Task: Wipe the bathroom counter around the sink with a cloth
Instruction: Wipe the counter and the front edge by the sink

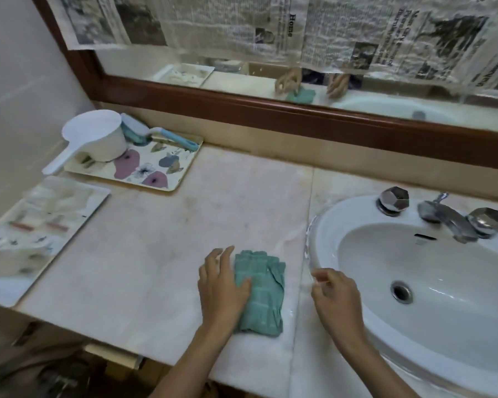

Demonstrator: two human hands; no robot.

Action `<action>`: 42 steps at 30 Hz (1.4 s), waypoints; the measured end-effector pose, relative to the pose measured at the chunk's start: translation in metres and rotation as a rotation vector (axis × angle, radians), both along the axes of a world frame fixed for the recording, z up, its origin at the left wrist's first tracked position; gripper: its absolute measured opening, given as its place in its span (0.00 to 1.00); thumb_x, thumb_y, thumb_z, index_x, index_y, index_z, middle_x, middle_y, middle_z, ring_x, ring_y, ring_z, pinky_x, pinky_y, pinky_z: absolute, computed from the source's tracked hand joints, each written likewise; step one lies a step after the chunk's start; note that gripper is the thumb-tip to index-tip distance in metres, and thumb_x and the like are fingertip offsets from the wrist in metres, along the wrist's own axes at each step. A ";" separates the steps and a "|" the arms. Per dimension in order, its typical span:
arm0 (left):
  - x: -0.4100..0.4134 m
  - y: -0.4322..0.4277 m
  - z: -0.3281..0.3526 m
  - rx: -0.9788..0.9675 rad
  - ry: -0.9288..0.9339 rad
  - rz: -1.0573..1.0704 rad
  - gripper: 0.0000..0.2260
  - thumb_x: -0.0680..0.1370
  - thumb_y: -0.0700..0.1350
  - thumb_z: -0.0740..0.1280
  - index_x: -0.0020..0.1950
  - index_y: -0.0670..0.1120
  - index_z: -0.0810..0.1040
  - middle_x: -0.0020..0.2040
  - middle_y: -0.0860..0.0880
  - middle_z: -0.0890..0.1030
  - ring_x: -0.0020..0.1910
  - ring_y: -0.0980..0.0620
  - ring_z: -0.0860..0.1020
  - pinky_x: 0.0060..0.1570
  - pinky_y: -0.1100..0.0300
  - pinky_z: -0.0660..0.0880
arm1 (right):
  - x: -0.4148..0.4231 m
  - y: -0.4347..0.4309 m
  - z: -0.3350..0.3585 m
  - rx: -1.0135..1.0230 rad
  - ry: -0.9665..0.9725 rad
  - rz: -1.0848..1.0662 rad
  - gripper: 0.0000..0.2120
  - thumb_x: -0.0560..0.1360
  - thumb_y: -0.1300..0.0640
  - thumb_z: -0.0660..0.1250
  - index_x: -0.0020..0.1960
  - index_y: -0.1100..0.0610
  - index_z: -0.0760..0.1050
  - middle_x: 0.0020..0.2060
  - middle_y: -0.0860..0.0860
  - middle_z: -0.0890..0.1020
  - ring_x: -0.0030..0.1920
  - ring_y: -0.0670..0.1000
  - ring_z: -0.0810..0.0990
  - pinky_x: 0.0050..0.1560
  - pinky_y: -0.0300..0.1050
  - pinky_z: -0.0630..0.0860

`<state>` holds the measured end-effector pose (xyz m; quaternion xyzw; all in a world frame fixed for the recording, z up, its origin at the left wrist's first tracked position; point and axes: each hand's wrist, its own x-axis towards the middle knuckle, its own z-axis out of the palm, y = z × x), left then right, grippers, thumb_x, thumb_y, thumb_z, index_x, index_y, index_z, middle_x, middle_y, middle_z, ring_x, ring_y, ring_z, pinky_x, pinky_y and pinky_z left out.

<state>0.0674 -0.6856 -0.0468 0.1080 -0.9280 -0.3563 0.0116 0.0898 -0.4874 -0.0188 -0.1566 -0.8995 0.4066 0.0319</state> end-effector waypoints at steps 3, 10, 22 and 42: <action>0.003 0.002 -0.006 -0.252 0.146 -0.279 0.23 0.71 0.53 0.67 0.67 0.54 0.73 0.71 0.50 0.69 0.68 0.47 0.69 0.63 0.50 0.68 | -0.005 0.023 -0.015 0.427 -0.039 -0.004 0.15 0.70 0.60 0.68 0.56 0.57 0.79 0.56 0.55 0.79 0.57 0.60 0.71 0.52 0.53 0.70; -0.013 0.017 -0.045 -0.471 0.069 -0.839 0.29 0.77 0.65 0.56 0.77 0.57 0.61 0.79 0.51 0.58 0.77 0.44 0.57 0.70 0.49 0.54 | -0.021 0.056 -0.038 0.603 -0.336 -0.104 0.24 0.78 0.40 0.53 0.69 0.50 0.67 0.71 0.55 0.65 0.71 0.61 0.59 0.67 0.60 0.55; -0.198 0.054 -0.044 -0.525 0.110 -1.092 0.31 0.80 0.62 0.43 0.79 0.51 0.39 0.80 0.54 0.41 0.78 0.53 0.41 0.75 0.57 0.43 | -0.026 0.055 -0.045 0.585 -0.338 -0.149 0.26 0.75 0.38 0.50 0.63 0.54 0.71 0.63 0.56 0.72 0.66 0.57 0.64 0.62 0.59 0.65; -0.301 0.073 -0.048 -0.473 -0.052 -0.427 0.28 0.82 0.58 0.47 0.80 0.49 0.50 0.80 0.49 0.48 0.79 0.46 0.47 0.76 0.49 0.46 | -0.027 0.049 -0.047 0.668 -0.254 -0.189 0.24 0.73 0.43 0.52 0.49 0.59 0.78 0.41 0.57 0.78 0.46 0.62 0.74 0.41 0.54 0.71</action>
